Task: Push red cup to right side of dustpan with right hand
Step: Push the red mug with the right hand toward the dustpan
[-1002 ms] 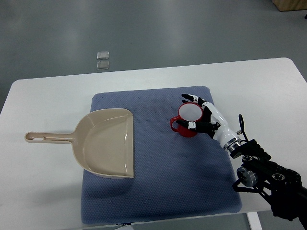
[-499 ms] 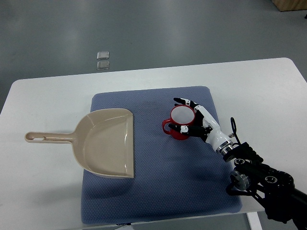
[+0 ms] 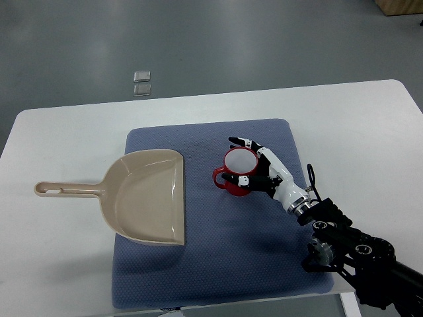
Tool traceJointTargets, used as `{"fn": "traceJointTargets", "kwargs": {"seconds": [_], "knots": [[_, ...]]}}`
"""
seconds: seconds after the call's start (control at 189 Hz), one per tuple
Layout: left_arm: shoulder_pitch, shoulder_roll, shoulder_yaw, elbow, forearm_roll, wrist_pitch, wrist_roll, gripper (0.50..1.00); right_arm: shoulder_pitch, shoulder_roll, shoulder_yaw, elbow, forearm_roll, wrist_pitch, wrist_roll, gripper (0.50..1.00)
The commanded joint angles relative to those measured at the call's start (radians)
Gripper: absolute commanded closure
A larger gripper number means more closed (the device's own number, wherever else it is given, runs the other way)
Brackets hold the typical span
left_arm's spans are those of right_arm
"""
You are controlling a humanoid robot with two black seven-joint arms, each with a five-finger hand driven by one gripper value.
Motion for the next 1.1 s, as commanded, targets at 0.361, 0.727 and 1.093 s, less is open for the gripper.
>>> {"fn": "traceJointTargets", "kwargs": {"seconds": [0.361, 0.727, 1.093], "knots": [[0.001, 0.0, 0.0, 0.0, 0.0, 0.0, 0.0, 0.5, 0.012, 0.038, -0.025, 0.003, 0.0, -0.005, 0.0, 0.574], [0.001, 0.0, 0.0, 0.0, 0.0, 0.0, 0.0, 0.5, 0.014, 0.051, -0.047, 0.003, -0.002, -0.018, 0.0, 0.574], [0.001, 0.0, 0.0, 0.0, 0.0, 0.0, 0.0, 0.5, 0.015, 0.051, -0.074, 0.004, -0.002, -0.021, 0.0, 0.574]]}}
